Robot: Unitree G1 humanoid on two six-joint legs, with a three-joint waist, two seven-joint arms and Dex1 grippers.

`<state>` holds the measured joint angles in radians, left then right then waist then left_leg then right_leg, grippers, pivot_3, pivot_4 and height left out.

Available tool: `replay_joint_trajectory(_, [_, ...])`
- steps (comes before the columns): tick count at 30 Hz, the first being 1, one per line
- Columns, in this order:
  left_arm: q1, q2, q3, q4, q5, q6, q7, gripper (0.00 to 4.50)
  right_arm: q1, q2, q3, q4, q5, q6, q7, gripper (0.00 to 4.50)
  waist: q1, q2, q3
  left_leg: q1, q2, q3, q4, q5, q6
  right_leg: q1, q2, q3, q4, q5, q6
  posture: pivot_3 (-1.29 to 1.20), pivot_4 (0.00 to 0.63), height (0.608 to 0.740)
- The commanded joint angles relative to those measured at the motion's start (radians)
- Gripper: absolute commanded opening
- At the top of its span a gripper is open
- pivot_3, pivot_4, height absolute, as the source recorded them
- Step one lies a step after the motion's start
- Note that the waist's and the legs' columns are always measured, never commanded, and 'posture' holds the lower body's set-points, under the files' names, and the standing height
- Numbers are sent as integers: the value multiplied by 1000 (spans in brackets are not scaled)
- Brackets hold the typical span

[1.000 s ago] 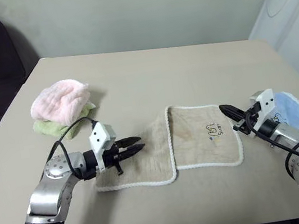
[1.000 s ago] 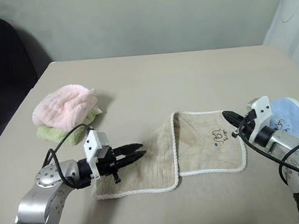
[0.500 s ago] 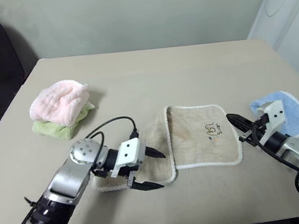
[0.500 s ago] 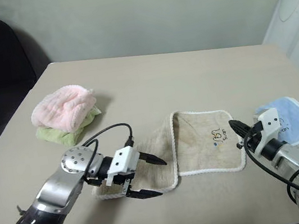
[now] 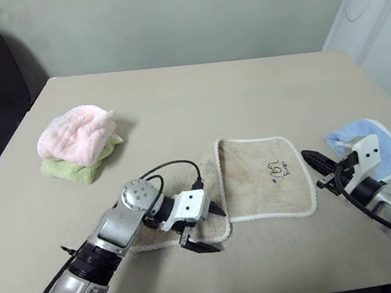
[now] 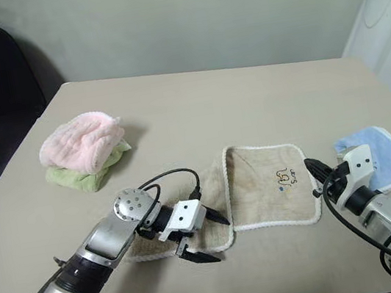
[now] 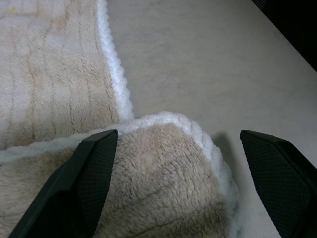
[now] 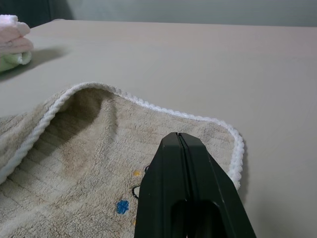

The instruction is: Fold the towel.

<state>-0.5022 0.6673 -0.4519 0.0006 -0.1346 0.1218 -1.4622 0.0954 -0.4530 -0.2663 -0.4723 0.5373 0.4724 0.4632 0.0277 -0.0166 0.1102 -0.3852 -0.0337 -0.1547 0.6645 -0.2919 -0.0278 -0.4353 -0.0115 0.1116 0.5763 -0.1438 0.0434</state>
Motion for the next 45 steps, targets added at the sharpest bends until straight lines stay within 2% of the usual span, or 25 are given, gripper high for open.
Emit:
replay_joint_trajectory(1, [-15, 4, -1, -19, 7, -5, -13, 4288, -11, 0, -29, -27, 14, -16, -9, 0, 1, 0, 0, 0, 0, 0, 0, 0, 0, 0, 0, 0, 0, 0, 0, 0, 150, 740])
replay_joint_trajectory(10, [-1, 1, -11, -1, 51, -26, 2, 4288, -22, 8, -20, -18, 11, -18, -5, 0, 0, 0, 0, 0, 0, 0, 0, 0, 0, 0, 0, 0, 0, -1, 1, 0, 150, 740])
replay_joint_trajectory(11, [0, 2, -9, -1, 51, -27, -1, 4123, -23, 8, -20, -17, 11, -17, -5, 0, 0, 0, 0, 0, 0, 0, 0, 0, 0, 0, 0, 0, 0, -1, 1, 0, 150, 740])
replay_joint_trajectory(13, [2, 3, -4, -5, 47, -27, -6, 3733, -24, 8, -21, -16, 12, -16, -3, 0, 0, 0, 0, 0, 0, 0, 0, 0, 0, 0, 0, 0, 0, 0, 1, 0, 150, 740])
replay_joint_trajectory(22, [6, 4, 16, -9, 23, -14, -10, 546, -31, 7, -12, -9, 10, -11, -1, 0, 0, 1, -1, 0, 0, 0, 0, 0, 0, 0, 0, 0, 0, 0, 1, 0, 150, 740])
replay_joint_trajectory(24, [8, 2, 25, -10, 16, -16, -6, 22, -32, 5, -13, -9, 12, -9, -1, 0, 1, 1, -1, 0, 0, 0, 0, 0, 0, 0, 0, 0, 0, 0, 1, 0, 150, 740])
replay_joint_trajectory(32, [-1, -15, 118, -13, -101, 83, 17, 22, -36, -3, 2, -8, 7, 3, 9, 0, 0, 1, -1, 0, 0, 0, 0, 0, 0, 0, 0, 0, 0, 0, 0, 0, 150, 740])
replay_joint_trajectory(39, [14, -11, 254, 3, -224, 182, 57, 22, -81, -39, 75, 15, -28, 21, 38, 0, -2, 1, -1, 0, 0, 0, 0, 0, 0, 0, 0, 0, 0, 0, 1, 0, 150, 740])
replay_joint_trajectory(45, [22, -33, 427, 69, -307, 274, 213, 22, -216, -61, 120, 187, -94, 32, 41, 0, -2, 1, -1, 1, 0, 1, 0, 1, 1, 0, -1, 0, 0, 4, -3, 0, 150, 740])
